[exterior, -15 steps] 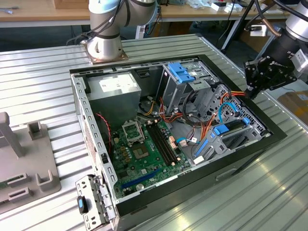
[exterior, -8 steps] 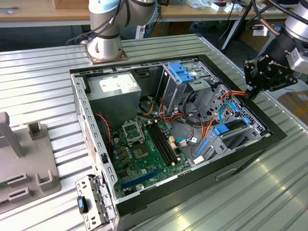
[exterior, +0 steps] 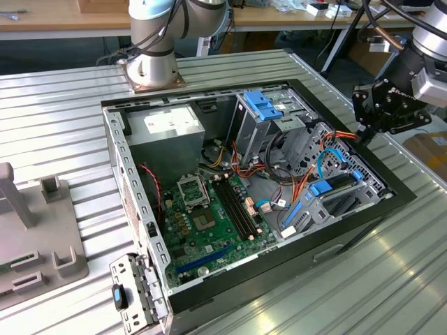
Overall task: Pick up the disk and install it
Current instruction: 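Insert the first disk wire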
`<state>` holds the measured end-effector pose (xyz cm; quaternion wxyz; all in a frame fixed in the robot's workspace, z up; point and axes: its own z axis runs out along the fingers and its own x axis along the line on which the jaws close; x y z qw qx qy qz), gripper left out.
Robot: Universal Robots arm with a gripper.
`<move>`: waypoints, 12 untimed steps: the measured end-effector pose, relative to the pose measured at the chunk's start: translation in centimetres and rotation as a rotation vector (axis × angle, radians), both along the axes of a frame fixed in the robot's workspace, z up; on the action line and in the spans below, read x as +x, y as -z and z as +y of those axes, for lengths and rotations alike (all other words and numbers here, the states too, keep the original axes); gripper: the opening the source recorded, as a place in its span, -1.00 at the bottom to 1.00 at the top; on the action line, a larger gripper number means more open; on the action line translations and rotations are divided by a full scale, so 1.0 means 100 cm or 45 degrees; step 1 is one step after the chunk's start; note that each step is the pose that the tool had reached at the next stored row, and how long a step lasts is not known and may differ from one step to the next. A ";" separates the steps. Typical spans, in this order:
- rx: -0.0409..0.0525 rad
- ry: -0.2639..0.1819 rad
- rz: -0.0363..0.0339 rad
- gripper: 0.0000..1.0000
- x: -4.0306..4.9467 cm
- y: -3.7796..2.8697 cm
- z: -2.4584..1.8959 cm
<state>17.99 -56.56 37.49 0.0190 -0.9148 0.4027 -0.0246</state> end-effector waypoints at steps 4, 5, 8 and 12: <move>0.000 0.072 0.0000 -0.66 0.0000 0.0002 0.0000; 0.000 0.105 0.0000 -0.66 0.0000 0.0004 0.0000; 0.000 0.172 0.0000 -0.66 -0.0014 0.0004 0.0000; 0.000 0.182 -0.0001 -0.66 -0.0172 0.0007 0.0000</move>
